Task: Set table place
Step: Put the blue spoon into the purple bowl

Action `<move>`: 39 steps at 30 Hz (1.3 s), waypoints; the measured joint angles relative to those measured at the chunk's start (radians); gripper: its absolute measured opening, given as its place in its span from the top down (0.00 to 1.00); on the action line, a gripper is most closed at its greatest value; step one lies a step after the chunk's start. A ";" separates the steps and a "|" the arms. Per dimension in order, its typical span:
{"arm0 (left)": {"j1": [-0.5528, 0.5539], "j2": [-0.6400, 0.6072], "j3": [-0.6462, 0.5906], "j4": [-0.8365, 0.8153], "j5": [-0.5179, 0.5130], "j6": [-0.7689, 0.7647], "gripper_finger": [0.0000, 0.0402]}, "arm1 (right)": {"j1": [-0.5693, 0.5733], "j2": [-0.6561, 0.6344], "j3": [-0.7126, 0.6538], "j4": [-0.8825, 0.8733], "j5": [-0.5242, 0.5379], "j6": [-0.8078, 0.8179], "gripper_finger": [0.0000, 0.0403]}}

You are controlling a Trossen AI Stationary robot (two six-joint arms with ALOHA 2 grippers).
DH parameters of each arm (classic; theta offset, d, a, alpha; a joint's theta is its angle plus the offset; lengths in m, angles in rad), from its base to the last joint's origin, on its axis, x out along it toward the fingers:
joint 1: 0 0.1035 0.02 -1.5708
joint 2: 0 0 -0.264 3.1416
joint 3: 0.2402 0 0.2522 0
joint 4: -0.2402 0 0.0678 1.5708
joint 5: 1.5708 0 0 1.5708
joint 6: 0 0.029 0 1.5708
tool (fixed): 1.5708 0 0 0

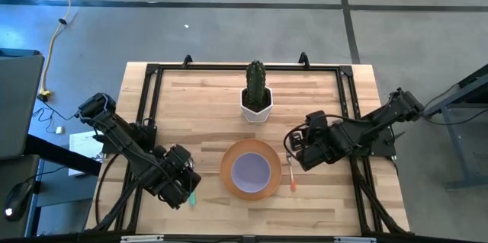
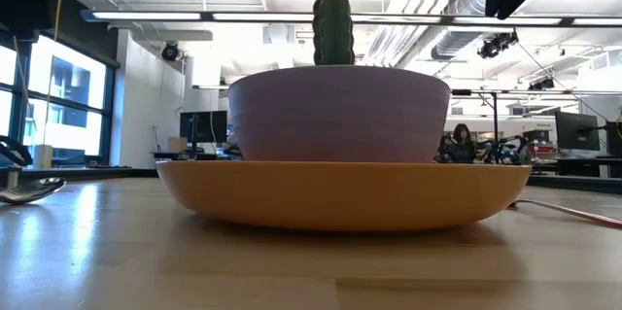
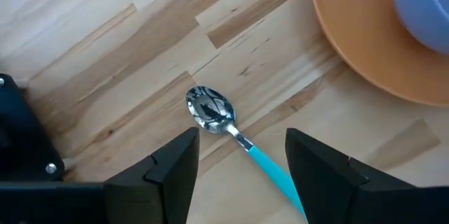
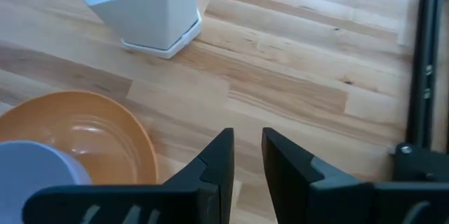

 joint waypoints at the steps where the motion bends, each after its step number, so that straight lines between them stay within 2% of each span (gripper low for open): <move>1: 0.000 0.000 0.000 0.001 0.000 -0.010 0.50 | 0.000 0.000 0.000 -0.008 0.000 -0.007 0.83; 13: 0.000 0.000 0.000 0.003 -0.017 -0.221 0.50 | -0.049 -0.063 0.002 -0.008 0.002 -0.218 0.83; 20: 0.000 0.023 0.000 0.002 -0.032 -0.292 0.50 | -0.052 -0.138 0.002 -0.008 0.057 -0.266 0.83; 30: 0.000 0.080 0.000 0.042 -0.012 -0.335 0.50 | -0.052 -0.171 0.002 -0.008 0.090 -0.303 0.83; 39: 0.001 0.081 0.000 0.052 -0.011 -0.335 0.50 | -0.052 -0.171 0.002 -0.008 0.091 -0.304 0.83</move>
